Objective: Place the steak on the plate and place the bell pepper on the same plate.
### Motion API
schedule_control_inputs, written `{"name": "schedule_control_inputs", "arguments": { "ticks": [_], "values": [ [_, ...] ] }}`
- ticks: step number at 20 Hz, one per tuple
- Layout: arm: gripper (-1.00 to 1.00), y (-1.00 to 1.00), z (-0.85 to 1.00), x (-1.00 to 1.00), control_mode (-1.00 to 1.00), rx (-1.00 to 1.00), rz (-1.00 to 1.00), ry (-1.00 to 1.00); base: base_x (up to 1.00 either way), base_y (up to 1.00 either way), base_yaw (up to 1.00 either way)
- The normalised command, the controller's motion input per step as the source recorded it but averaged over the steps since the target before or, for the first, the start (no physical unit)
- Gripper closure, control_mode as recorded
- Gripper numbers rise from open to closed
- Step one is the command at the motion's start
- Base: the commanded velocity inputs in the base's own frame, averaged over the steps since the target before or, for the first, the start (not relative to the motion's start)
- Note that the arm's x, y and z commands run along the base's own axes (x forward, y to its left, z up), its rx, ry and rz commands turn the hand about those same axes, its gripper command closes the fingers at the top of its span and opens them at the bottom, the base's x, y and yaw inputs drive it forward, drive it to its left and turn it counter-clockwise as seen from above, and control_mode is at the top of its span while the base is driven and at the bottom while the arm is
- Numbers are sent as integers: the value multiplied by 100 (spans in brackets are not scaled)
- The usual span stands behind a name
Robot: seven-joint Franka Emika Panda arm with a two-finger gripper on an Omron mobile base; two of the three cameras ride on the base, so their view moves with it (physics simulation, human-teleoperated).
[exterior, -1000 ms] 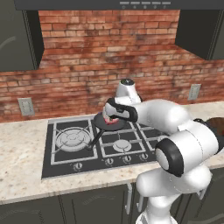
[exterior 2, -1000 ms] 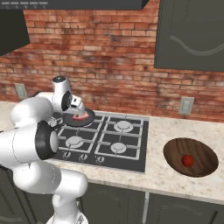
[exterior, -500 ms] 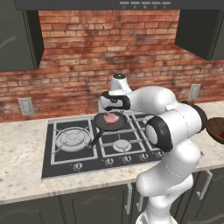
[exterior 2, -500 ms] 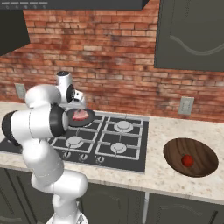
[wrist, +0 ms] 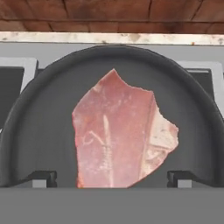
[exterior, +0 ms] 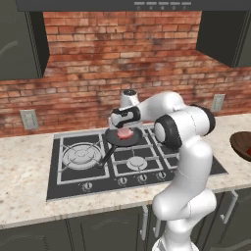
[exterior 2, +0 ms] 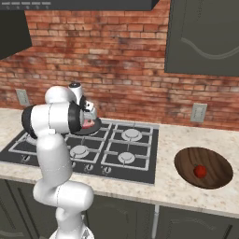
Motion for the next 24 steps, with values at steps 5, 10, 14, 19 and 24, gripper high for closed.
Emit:
{"name": "schedule_control_inputs", "arguments": {
  "ticks": [5,10,14,19,24],
  "values": [
    [-100,10,-2,33,-100,0,0,1,0,0,0],
    [-100,13,0,-4,-100,0,0,4,0,0,0],
    [-100,1,-21,0,-100,0,0,0,0,0,0],
    [-100,0,-27,0,-100,0,0,0,0,0,0],
    [-100,0,-38,0,-100,0,0,0,0,0,0]
  ]
}}
